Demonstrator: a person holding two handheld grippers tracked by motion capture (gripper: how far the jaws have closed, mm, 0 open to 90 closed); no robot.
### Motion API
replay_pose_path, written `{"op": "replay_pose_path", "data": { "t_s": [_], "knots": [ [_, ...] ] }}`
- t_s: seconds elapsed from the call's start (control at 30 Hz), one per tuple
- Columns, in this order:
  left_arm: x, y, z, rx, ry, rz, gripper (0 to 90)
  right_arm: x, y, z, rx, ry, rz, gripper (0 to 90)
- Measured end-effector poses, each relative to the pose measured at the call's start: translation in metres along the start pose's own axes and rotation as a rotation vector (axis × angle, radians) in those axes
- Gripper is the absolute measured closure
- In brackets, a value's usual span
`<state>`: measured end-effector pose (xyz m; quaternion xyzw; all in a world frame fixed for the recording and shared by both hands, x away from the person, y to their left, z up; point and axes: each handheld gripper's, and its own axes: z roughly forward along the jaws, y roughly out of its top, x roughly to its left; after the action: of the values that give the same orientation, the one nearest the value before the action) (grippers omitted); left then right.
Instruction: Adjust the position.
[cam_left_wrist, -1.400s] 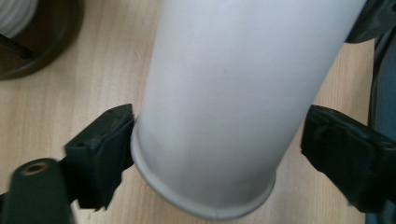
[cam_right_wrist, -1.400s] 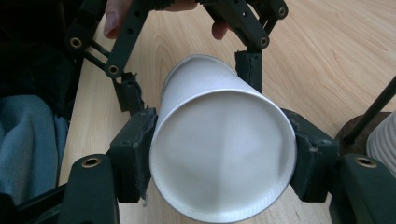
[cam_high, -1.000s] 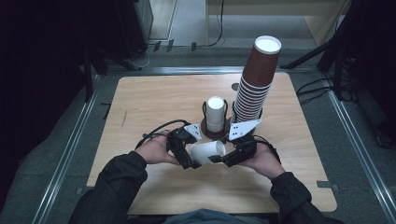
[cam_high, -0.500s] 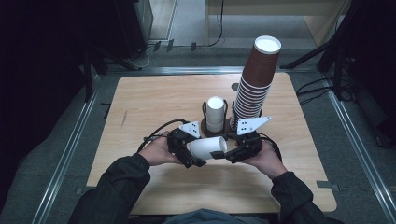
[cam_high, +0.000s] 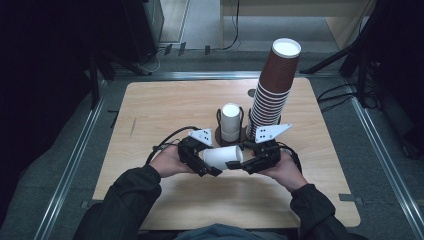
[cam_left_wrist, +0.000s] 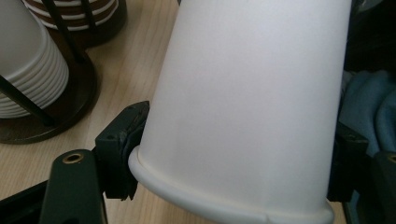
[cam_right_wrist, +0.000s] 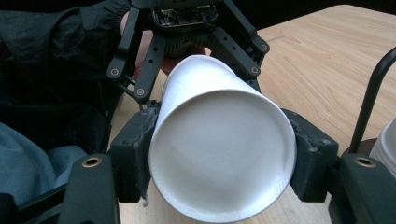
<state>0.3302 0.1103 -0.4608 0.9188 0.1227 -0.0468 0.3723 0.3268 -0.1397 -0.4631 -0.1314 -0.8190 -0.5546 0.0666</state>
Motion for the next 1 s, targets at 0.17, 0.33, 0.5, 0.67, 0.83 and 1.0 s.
{"op": "replay_pose_path", "data": {
  "t_s": [0.17, 0.33, 0.5, 0.67, 0.83, 1.0],
  "knots": [
    [0.000, 0.000, -0.001, 0.003, 0.008, 0.021, 27.5, 0.001, 0.000, 0.000, 0.006, -0.009, -0.009, 35.0],
    [0.002, -0.001, -0.005, 0.001, 0.010, 0.004, 28.2, 0.003, 0.000, 0.002, 0.011, -0.018, -0.006, 26.0],
    [0.004, -0.004, -0.016, 0.001, 0.027, -0.022, 28.3, 0.002, 0.000, 0.000, 0.015, -0.056, -0.003, 22.3],
    [0.006, -0.004, -0.024, 0.061, 0.067, -0.036, 28.3, 0.001, -0.002, 0.002, 0.076, -0.086, -0.025, 21.8],
    [0.007, 0.001, -0.030, 0.086, 0.076, -0.035, 28.3, 0.001, -0.005, 0.005, 0.128, -0.118, -0.039, 21.9],
    [0.009, 0.002, -0.028, 0.143, 0.064, -0.041, 28.3, 0.000, -0.006, 0.006, 0.153, -0.138, -0.062, 22.3]
  ]
}}
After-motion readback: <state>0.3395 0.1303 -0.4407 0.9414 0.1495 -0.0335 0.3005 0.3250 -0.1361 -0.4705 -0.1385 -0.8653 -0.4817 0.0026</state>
